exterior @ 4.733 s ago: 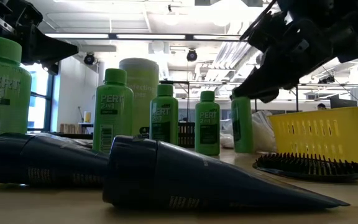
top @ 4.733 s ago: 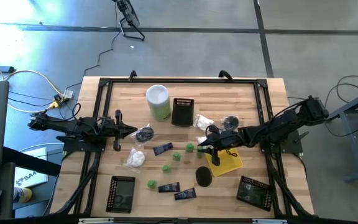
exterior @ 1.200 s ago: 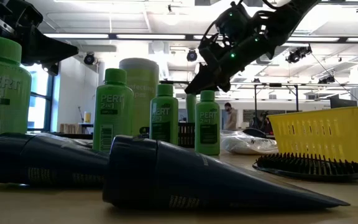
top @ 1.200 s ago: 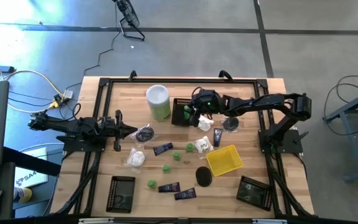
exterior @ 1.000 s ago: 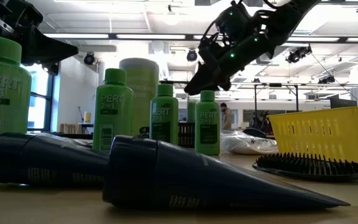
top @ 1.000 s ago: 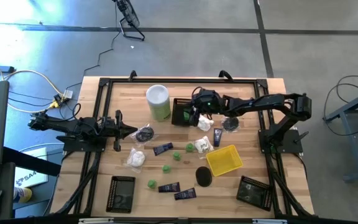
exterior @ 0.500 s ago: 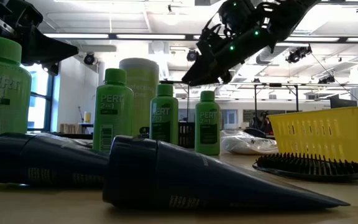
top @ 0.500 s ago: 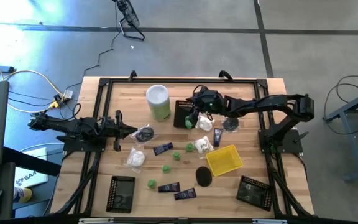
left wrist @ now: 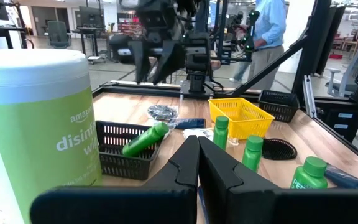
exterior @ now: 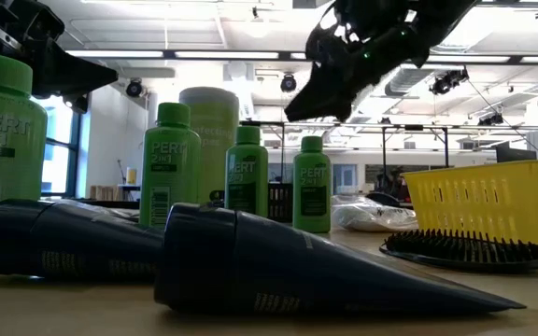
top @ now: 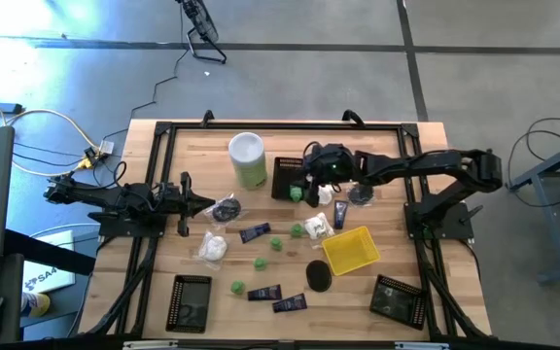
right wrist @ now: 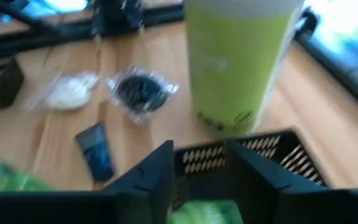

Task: Pick & Place Travel size toiletries
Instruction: Put the green shampoo bottle into the top black bin

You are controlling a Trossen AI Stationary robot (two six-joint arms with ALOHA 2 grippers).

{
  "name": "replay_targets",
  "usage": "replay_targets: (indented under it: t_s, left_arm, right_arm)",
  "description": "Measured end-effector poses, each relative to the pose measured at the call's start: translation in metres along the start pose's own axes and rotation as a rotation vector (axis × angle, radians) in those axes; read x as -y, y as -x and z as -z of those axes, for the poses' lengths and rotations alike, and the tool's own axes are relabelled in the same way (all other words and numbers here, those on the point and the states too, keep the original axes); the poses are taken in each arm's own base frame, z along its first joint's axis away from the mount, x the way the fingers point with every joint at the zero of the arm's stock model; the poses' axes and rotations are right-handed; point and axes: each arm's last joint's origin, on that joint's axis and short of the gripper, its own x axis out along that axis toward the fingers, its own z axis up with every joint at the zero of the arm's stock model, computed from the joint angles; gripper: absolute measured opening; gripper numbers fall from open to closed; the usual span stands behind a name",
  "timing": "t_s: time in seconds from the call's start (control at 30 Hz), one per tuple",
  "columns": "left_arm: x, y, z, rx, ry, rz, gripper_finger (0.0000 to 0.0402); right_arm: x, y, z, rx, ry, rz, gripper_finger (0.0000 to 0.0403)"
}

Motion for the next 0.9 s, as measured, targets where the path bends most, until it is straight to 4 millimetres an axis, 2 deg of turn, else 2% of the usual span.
replay_targets:
  t_s: [0.2,0.27,0.43,0.67,0.9]
  left_arm:
    - [0.000,0.000,0.000,0.000,0.000,0.000,0.0003]
    - [0.000,0.000,0.000,0.000,0.000,-0.002,0.0003]
    - [0.000,0.000,0.000,-0.001,-0.001,-0.004,0.0003]
    - [0.000,0.000,0.000,-0.001,-0.001,-0.003,0.0003]
    - [0.000,0.000,0.000,-0.001,0.000,-0.003,0.0003]
  right_arm:
    - [-0.007,-0.005,0.009,-0.074,0.003,-0.071,0.0028]
    - [-0.010,-0.005,0.011,-0.083,0.015,-0.084,0.0010]
    - [-0.018,-0.008,0.017,-0.141,0.026,-0.102,0.0003]
    - [-0.025,-0.023,0.036,-0.242,0.029,-0.139,0.0002]
    - [-0.023,-0.032,0.043,-0.257,0.040,-0.118,0.0002]
